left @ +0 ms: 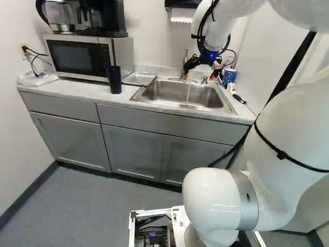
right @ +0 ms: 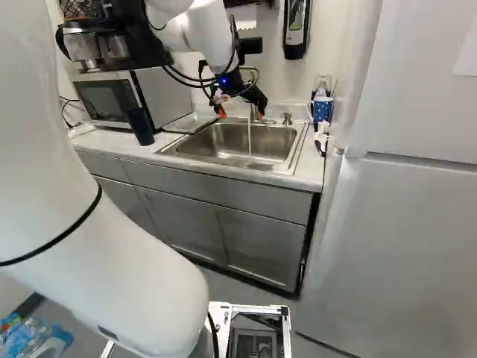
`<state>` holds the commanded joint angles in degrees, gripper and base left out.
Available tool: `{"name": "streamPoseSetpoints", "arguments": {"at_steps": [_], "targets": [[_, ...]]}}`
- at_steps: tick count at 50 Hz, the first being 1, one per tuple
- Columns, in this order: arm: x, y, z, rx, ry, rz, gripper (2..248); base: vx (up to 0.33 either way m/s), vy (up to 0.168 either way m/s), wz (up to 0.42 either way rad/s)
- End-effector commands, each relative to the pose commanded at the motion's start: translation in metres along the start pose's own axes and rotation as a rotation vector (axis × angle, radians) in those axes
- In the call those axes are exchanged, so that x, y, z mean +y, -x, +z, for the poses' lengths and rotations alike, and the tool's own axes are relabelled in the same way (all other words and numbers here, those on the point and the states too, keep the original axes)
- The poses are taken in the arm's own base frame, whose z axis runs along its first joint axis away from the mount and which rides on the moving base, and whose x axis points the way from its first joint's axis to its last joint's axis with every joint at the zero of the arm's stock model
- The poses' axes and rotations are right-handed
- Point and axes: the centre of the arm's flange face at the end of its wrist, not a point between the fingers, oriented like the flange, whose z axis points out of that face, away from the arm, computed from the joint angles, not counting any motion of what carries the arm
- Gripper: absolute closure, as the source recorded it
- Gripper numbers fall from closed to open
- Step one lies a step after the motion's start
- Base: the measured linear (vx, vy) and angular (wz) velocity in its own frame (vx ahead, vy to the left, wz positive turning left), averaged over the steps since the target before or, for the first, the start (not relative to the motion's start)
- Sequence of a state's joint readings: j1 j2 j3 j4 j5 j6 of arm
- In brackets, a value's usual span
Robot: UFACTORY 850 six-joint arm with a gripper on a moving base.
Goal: Rinse the cup and place it in the tray
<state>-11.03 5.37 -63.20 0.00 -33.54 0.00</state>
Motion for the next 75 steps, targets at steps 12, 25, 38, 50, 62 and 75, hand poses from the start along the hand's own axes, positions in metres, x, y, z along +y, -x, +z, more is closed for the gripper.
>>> {"name": "streamPoseSetpoints", "arguments": {"at_steps": [12,25,38,50,62,75], "targets": [[-0.007,0.001,-0.001,0.0,-0.008,-0.012,3,0.0,0.0,0.0],[-0.027,0.005,-0.004,0.001,-0.033,-0.047,3,0.0,0.0,0.0],[-0.048,0.009,-0.006,0.001,-0.06,-0.086,3,0.0,0.0,0.0],[-0.068,0.013,-0.009,0.002,-0.085,-0.122,3,0.0,0.0,0.0],[-0.088,0.013,-0.009,0.001,-0.111,-0.158,3,0.0,0.0,0.0],[-0.11,0.015,-0.01,0.001,-0.138,-0.197,3,0.0,0.0,0.0]]}}
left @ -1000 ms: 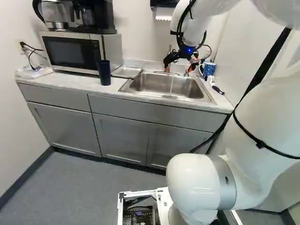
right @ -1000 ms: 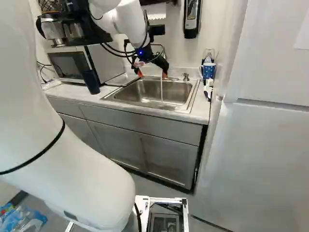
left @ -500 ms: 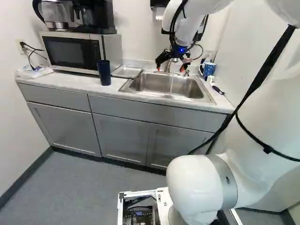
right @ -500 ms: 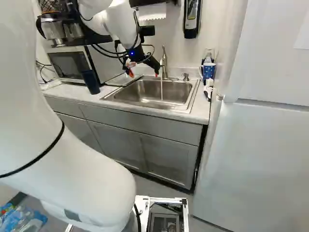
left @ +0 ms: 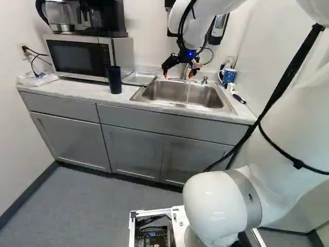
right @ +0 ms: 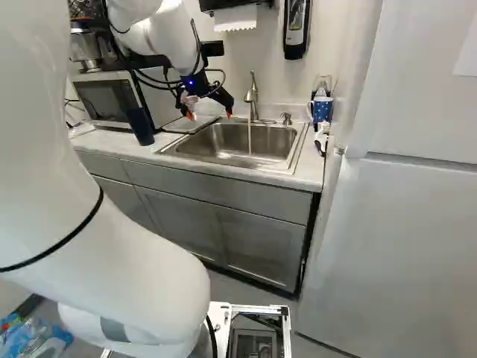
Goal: Rinse the cup and place it in the tray
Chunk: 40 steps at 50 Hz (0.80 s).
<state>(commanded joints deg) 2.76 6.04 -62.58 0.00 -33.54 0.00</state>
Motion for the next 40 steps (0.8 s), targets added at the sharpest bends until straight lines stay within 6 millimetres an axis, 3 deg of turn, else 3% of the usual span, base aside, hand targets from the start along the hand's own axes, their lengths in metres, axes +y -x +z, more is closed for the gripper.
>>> {"name": "streamPoseSetpoints", "arguments": {"at_steps": [40], "targets": [[-0.067,-0.005,0.003,-0.001,-0.082,-0.117,3,0.0,0.0,0.0]]}}
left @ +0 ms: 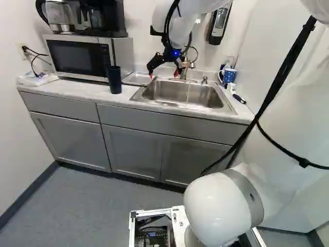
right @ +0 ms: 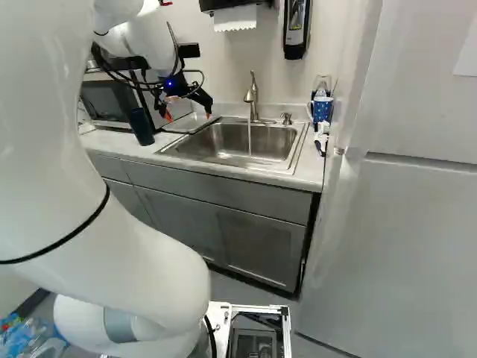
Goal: Rinse the cup and place it in the tray
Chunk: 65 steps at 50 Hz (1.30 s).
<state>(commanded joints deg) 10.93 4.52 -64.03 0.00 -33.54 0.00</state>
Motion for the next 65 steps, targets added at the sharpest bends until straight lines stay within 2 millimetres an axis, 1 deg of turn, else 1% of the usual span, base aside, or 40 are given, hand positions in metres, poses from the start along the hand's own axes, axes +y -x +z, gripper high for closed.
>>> {"name": "streamPoseSetpoints", "arguments": {"at_steps": [36,65], "targets": [[-0.06,-0.013,0.008,-0.001,-0.071,-0.101,3,0.0,0.0,0.0],[-0.111,-0.019,0.012,0.002,-0.126,-0.18,3,0.0,0.0,0.0]]}}
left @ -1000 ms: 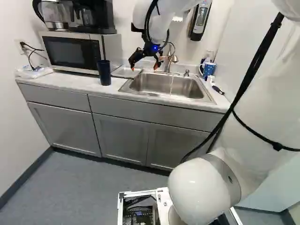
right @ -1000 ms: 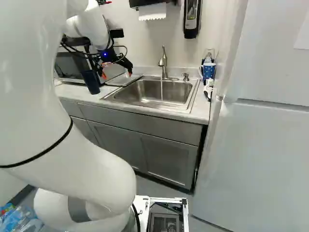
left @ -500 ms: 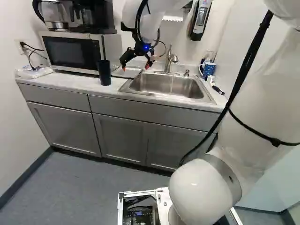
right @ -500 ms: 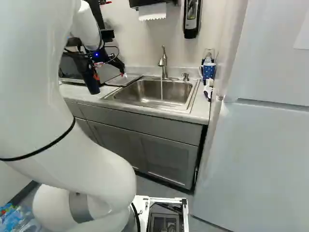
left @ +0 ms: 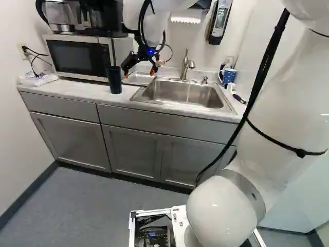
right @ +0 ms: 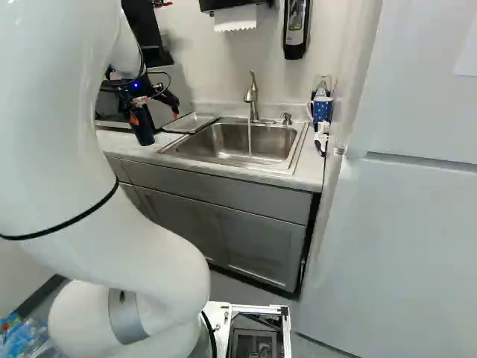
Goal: Rinse the cup and place it in the tray
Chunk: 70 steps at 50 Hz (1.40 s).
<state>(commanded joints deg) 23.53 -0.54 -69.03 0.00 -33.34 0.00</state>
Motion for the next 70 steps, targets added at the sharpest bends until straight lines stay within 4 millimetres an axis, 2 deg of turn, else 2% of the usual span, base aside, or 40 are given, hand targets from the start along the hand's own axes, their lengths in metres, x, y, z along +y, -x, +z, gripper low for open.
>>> {"name": "streamPoseSetpoints", "arguments": {"at_steps": [25,70], "targets": [[-0.034,-0.009,0.033,-0.019,-0.036,-0.052,3,0.0,0.0,0.0],[-0.061,-0.019,0.088,0.173,-0.069,-0.081,3,0.0,0.0,0.0]]}}
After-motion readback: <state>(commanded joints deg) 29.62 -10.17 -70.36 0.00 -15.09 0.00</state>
